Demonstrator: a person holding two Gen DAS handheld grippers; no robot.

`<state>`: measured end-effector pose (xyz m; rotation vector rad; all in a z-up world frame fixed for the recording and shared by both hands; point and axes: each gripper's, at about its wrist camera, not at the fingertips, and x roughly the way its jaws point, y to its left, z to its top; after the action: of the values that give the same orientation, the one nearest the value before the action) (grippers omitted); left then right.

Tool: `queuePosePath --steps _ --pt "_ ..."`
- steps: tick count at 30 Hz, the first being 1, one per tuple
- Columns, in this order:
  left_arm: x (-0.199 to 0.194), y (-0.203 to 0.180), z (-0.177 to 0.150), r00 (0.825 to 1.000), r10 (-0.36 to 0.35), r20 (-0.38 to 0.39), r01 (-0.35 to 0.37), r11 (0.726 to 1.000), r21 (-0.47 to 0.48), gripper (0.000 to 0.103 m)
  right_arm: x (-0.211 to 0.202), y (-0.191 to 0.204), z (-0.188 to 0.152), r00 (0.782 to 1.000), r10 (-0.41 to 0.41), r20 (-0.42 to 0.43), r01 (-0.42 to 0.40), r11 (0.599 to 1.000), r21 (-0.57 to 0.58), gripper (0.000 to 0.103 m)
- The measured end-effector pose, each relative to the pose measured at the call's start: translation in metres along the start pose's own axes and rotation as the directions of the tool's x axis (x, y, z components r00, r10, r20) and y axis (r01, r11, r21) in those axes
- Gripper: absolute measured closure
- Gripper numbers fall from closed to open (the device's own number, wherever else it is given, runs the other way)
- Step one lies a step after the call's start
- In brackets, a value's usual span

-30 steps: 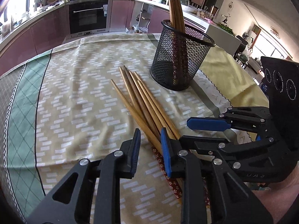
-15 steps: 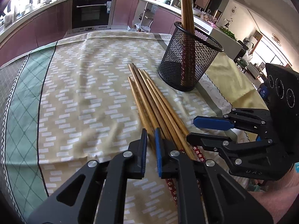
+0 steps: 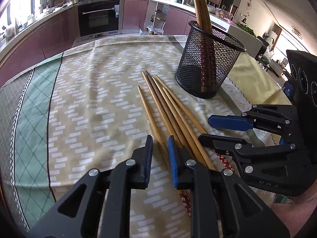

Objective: Organize utensils
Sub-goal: 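Grasp a chopstick from the pile with the left gripper while the right gripper grasps another, then lift both chopsticks upright and lower them toward the mesh cup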

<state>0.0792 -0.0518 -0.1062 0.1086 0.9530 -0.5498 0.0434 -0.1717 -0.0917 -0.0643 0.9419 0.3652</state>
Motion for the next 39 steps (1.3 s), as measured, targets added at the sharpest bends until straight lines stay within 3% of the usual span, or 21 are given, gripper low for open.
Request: queuePosePath --steps 7,15,31,39 --pt "0.006 0.002 0.008 1.0 0.015 -0.006 -0.016 1.0 -0.008 0.091 0.012 -0.006 0.015 1.0 -0.009 0.007 0.009 1.0 0.013 0.079" --pt "0.01 0.004 0.014 1.0 0.025 -0.003 -0.025 0.999 -0.035 0.094 0.015 -0.016 0.018 1.0 0.016 0.019 -0.017 0.998 0.059 0.095" --pt "-0.013 0.012 0.008 1.0 0.004 0.031 -0.002 0.997 -0.071 0.096 -0.014 -0.031 0.005 0.993 0.093 0.066 -0.1 0.99 0.099 0.097" --pt "-0.043 0.012 0.014 0.994 -0.062 0.085 0.069 0.994 -0.084 0.096 -0.055 -0.03 0.002 0.979 0.125 0.162 -0.134 0.99 0.046 0.097"
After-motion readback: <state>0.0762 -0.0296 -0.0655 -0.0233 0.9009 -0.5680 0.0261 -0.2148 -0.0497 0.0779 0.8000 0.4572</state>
